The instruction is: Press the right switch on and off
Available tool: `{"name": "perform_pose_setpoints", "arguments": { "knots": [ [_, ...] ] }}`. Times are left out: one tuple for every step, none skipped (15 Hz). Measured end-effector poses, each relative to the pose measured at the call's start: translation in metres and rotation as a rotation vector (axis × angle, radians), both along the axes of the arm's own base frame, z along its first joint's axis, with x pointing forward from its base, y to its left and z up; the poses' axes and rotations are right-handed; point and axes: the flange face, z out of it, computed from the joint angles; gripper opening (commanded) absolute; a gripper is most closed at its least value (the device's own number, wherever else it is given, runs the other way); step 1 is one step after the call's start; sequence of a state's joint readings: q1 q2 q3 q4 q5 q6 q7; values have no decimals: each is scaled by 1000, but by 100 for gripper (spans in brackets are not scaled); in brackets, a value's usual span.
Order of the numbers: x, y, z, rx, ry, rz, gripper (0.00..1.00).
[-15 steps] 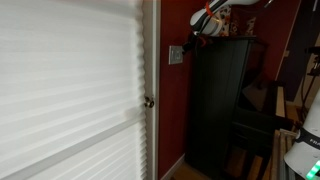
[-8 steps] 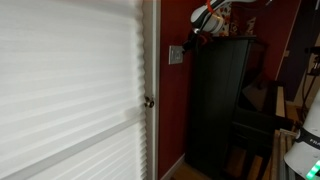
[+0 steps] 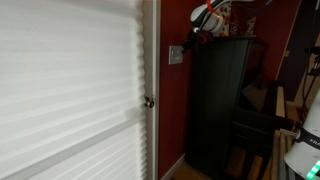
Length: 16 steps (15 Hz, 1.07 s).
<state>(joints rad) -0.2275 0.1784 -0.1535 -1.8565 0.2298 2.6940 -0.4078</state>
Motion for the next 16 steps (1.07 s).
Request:
{"name": "perform_pose_setpoints", "arguments": {
  "knots": [
    [0,0,0,0,1,0,0],
    [0,0,-1,-1,2,1,0],
    [0,0,-2,-1,3,2,0],
    [0,-1,-3,-2,5,3,0],
    [1,-1,-4,-2,7,3,0],
    [1,-2,-5,-3,9,4,0],
    [1,-2,-6,-3,11,4,0],
    [1,-3,-7,-4,13,5,0],
    [1,-3,-8,-5,15,6,0],
    [1,-3,-10,-6,16,6,0],
    [2,-4,-10,-8,16,8,0],
    [2,-4,-10,-10,15,9,0],
    [2,-3,-10,-13,13,11,0],
    [3,-3,-10,-16,9,13,0],
    [3,-3,-10,-18,8,16,0],
    [3,-3,-10,-20,8,18,0]
  ]
}}
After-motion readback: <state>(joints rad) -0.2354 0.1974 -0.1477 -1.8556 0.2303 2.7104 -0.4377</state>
